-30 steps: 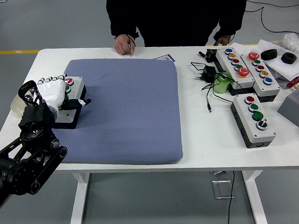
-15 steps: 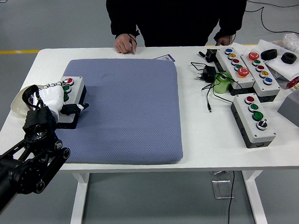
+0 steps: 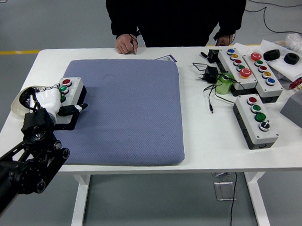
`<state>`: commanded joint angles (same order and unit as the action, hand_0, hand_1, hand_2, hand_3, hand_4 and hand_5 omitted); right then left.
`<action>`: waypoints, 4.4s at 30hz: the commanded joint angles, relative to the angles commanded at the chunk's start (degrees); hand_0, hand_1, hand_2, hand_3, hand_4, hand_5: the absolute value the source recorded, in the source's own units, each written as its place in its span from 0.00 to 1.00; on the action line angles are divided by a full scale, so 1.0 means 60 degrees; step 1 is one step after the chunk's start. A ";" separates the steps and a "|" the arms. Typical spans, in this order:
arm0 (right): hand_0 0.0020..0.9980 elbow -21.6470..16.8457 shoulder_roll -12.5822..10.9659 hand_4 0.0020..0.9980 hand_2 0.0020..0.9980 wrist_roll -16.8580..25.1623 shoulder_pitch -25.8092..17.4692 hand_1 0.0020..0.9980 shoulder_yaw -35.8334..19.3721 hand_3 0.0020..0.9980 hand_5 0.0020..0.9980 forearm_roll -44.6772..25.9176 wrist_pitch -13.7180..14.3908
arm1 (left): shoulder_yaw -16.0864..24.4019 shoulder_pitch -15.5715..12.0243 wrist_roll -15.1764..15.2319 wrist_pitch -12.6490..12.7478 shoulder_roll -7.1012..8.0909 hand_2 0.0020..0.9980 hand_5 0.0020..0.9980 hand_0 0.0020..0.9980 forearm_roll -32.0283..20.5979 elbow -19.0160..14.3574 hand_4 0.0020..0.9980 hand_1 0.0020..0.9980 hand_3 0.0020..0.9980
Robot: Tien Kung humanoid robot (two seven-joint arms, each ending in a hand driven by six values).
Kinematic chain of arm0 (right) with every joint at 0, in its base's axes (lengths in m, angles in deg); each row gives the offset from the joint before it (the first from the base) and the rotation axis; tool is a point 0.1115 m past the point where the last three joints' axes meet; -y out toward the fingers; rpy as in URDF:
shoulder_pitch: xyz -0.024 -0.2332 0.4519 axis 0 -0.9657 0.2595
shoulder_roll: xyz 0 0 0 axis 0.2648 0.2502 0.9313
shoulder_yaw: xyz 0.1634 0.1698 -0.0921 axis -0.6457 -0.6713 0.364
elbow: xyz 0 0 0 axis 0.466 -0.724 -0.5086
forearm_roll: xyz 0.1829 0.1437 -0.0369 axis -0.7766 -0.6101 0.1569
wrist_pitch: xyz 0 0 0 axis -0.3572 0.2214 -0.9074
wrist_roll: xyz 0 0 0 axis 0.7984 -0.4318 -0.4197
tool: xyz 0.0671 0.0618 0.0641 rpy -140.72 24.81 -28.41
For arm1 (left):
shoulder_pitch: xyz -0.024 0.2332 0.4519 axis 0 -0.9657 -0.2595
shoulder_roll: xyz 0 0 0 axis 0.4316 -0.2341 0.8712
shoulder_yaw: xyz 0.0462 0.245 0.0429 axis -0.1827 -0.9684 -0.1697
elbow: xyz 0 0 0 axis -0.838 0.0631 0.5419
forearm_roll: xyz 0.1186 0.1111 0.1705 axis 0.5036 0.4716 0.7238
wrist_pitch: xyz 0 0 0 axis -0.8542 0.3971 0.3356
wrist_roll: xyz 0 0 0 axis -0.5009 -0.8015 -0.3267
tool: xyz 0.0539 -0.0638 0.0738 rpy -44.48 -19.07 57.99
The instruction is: Pick up the button,place it on the desk,press the button,press the button
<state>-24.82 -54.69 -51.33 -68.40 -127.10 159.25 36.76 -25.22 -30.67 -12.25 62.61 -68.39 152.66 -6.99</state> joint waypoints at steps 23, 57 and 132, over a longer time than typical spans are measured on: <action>0.75 0.0000 -0.0005 0.18 0.71 0.0006 0.0025 0.70 -0.0018 0.58 0.13 0.0024 -0.0003 | -0.0310 0.0192 0.0000 -0.0047 -0.0079 0.89 0.49 0.61 0.0000 0.0354 0.87 0.80 1.00; 0.75 0.0000 -0.0020 0.18 0.71 0.0005 0.0038 0.70 -0.0066 0.58 0.13 0.0034 0.0004 | -0.0755 0.0260 0.2898 0.0688 0.0212 0.25 0.00 0.22 0.0000 0.0209 0.40 0.20 0.34; 0.75 0.0000 0.0023 0.18 0.71 -0.0003 0.0065 0.70 -0.0157 0.58 0.13 0.0209 -0.0020 | -0.2627 0.0401 0.9101 0.2545 0.2082 0.90 0.09 0.61 -0.2701 -0.1935 0.71 0.73 0.97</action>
<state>-24.82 -54.55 -51.35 -68.01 -128.05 160.51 36.65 -40.99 -28.26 42.35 77.88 -55.90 136.45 -18.60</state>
